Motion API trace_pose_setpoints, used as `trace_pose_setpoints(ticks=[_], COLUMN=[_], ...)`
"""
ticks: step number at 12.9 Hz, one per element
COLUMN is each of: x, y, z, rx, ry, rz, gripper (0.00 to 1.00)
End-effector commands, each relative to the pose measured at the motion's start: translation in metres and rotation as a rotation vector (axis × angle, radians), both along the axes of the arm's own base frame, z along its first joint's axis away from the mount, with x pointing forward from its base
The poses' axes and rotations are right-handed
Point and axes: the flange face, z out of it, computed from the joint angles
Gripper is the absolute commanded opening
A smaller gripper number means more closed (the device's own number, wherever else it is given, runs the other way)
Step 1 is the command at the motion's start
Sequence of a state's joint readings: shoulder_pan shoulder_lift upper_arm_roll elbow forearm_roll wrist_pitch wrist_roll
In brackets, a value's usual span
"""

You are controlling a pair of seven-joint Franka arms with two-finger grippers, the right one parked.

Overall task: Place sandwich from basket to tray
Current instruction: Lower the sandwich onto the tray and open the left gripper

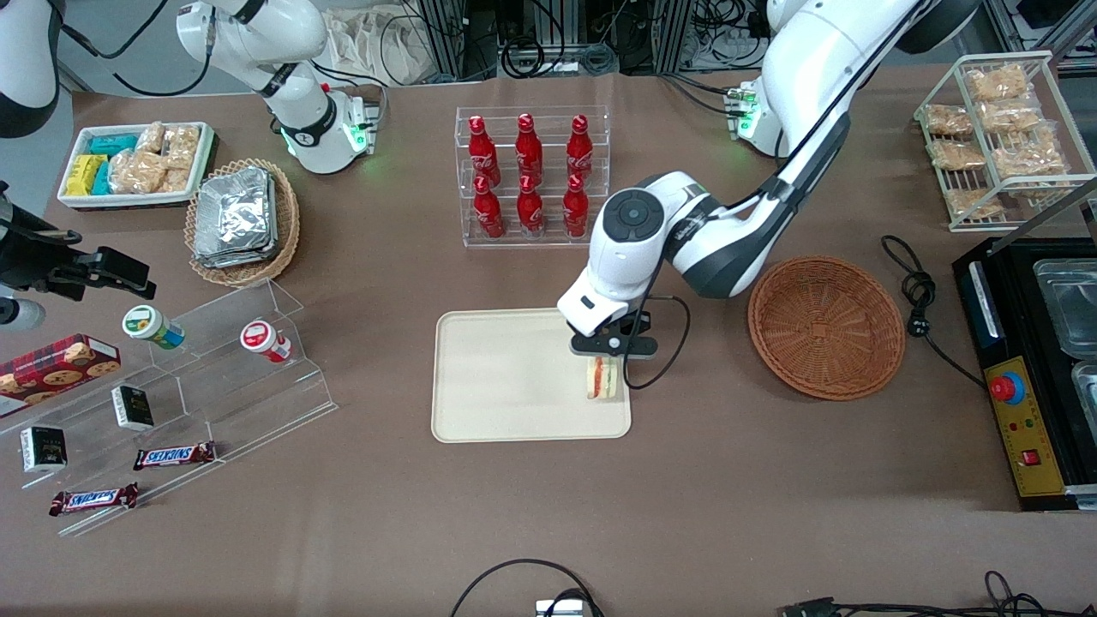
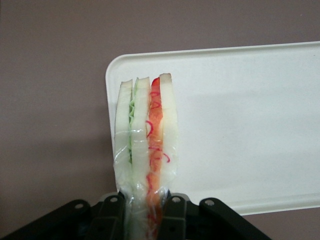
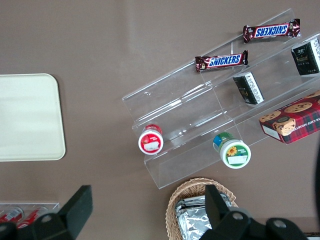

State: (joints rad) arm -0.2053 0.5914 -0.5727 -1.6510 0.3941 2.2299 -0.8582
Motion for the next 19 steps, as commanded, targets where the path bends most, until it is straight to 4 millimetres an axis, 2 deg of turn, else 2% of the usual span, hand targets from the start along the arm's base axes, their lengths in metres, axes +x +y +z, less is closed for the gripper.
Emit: trace_pose_setpoints(ticks=[1,4,7,12,16,17,18,19], x=[0.005,0.001,-0.006,-0.007,-0.009,-0.010,-0.012,-0.011], y=[-0.015,-0.019,-0.024,-0.027,-0.028,-0.029,-0.030,-0.030], z=[-0.016,-0.039,-0.069,-0.083,-0.087,-0.088,-0.089,-0.089], rx=[0.022,0.041,0.086,0.087,0.089,0.090,0.093,0.096], ry=[0.011,0.029,0.022,0.039,0.045,0.045,0.046,0.041], rz=[0.010,-0.017,-0.065,-0.072,-0.076,-0.078,-0.082,-0.082], gripper=[0.22,0.22,0.23,0.25,0.48,0.56,0.72,0.79])
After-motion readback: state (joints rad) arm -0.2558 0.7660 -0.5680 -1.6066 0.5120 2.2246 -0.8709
